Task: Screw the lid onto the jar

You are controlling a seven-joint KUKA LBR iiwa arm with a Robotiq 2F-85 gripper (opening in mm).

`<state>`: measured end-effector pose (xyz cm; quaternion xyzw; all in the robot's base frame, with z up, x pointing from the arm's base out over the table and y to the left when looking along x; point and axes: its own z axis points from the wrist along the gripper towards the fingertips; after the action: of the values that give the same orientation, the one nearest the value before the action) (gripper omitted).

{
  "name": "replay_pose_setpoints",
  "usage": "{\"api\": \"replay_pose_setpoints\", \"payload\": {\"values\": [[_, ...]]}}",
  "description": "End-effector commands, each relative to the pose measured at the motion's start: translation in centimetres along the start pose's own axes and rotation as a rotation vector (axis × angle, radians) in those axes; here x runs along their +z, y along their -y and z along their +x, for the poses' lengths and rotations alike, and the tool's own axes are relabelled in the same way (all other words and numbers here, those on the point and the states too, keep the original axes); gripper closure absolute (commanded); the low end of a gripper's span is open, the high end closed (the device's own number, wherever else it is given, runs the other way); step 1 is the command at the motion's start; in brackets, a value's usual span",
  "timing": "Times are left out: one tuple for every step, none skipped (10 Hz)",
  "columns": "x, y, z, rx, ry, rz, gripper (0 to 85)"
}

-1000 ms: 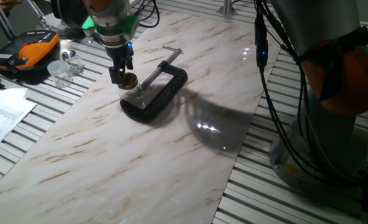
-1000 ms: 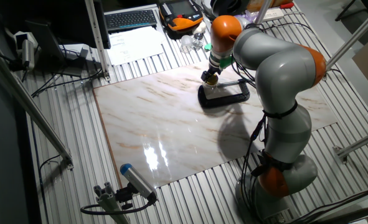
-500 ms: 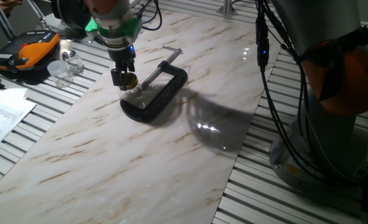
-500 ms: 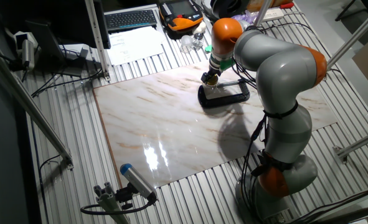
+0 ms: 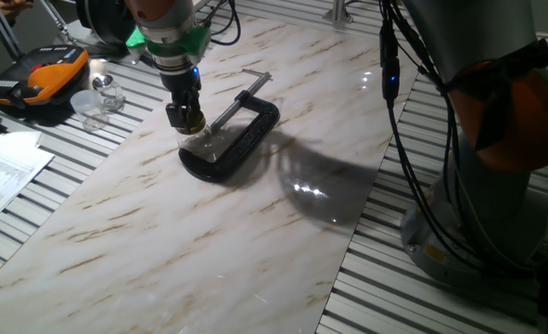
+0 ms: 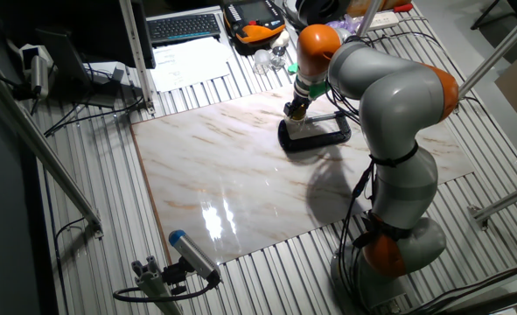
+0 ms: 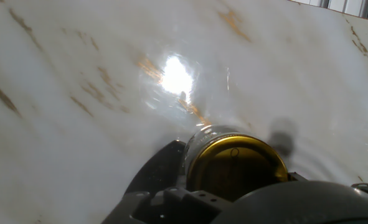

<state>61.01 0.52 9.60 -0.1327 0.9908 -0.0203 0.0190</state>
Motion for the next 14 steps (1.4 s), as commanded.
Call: {"api": "replay_pose_setpoints", "payload": {"values": [[0.07,-0.05,0.01,0.000,0.001,0.000,17.0],[0.08,-0.07,-0.01,0.000,0.001,-0.002,17.0],[0.09,-0.08,-0.01,0.000,0.001,-0.002,17.0],[0.09,-0.07,-0.01,0.001,0.001,-0.002,17.0],[0.10,-0.07,-0.01,0.006,0.002,0.003,17.0],[0.11,-0.08,-0.02,0.012,0.003,0.011,17.0],[0.14,-0.07,-0.02,0.024,0.002,0.016,17.0],[0.19,-0.07,-0.04,0.033,0.000,0.018,17.0],[0.22,-0.05,-0.05,0.044,-0.002,0.021,17.0],[0.25,-0.02,-0.05,0.056,-0.006,0.020,17.0],[0.27,0.00,-0.05,0.068,-0.008,0.018,17.0],[0.26,0.04,-0.05,0.070,-0.009,0.014,17.0],[0.25,0.06,-0.05,0.073,-0.008,0.011,17.0],[0.24,0.07,-0.05,0.076,-0.008,0.011,17.0]]}}
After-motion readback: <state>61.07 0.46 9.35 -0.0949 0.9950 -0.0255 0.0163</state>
